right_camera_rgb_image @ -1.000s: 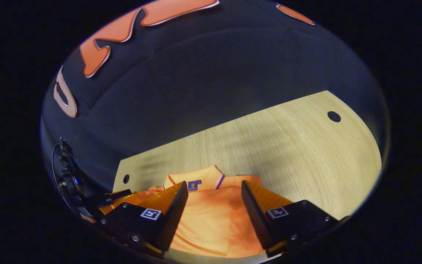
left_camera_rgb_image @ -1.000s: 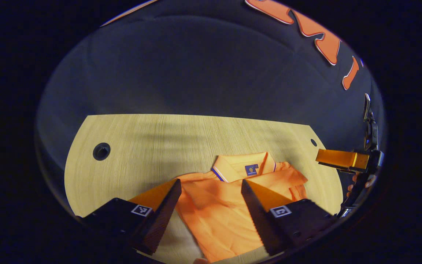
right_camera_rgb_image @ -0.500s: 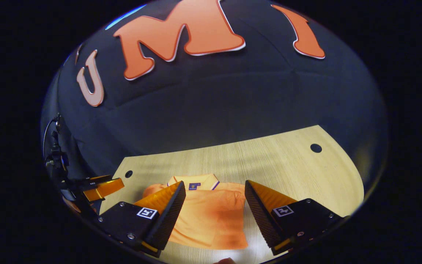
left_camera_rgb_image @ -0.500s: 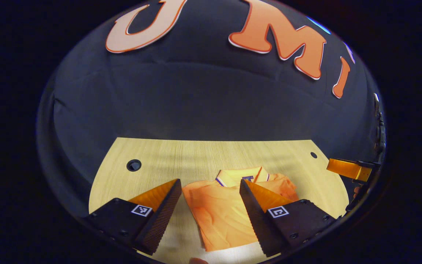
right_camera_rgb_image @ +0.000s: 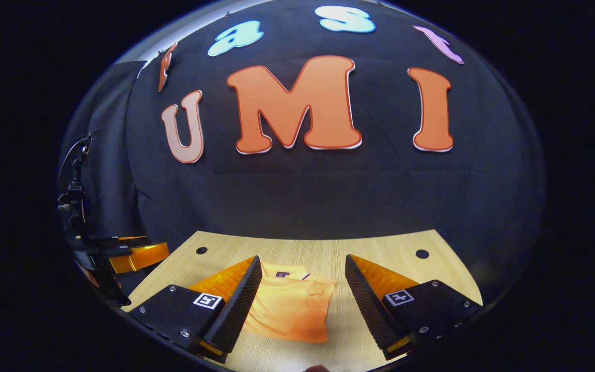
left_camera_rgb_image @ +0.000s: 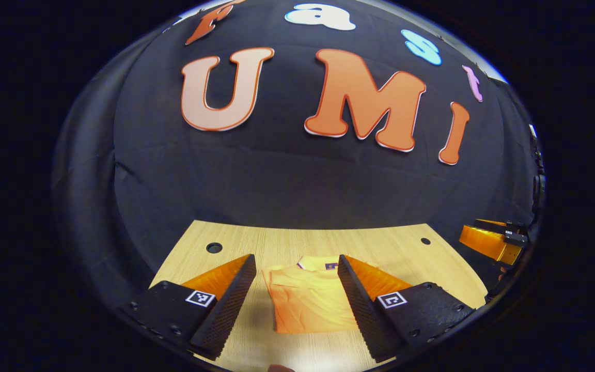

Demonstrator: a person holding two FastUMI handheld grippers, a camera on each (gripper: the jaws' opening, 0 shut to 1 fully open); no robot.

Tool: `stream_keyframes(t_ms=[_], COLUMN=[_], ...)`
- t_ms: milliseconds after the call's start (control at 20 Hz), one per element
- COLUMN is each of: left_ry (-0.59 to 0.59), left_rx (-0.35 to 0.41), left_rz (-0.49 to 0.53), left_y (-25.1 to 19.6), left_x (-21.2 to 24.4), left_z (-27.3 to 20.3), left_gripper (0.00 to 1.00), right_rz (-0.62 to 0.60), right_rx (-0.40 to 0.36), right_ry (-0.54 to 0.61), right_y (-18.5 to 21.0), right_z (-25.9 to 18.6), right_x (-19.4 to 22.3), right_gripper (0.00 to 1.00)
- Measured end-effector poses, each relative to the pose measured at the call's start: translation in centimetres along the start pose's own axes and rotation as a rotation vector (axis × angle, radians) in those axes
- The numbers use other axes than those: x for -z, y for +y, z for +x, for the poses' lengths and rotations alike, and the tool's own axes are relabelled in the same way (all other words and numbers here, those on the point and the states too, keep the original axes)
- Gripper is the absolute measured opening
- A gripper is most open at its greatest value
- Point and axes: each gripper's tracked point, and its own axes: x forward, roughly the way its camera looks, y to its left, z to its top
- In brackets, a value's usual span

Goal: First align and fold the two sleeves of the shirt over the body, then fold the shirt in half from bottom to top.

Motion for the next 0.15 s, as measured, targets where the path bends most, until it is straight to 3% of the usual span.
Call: stream_keyframes(t_ms=[150], left_ry=[-0.083], left_rx=[-0.012], left_rz=[-0.002], left_y=[-1.3], left_x=[-0.9], left_z=[-3.8], left_gripper=[0.98], right_rz=[-0.010], right_rx=[-0.014], right_ry=[-0.041], right_y=[0.7], right_z=[-3.7], right_x=[-0.3], right_gripper=[0.98])
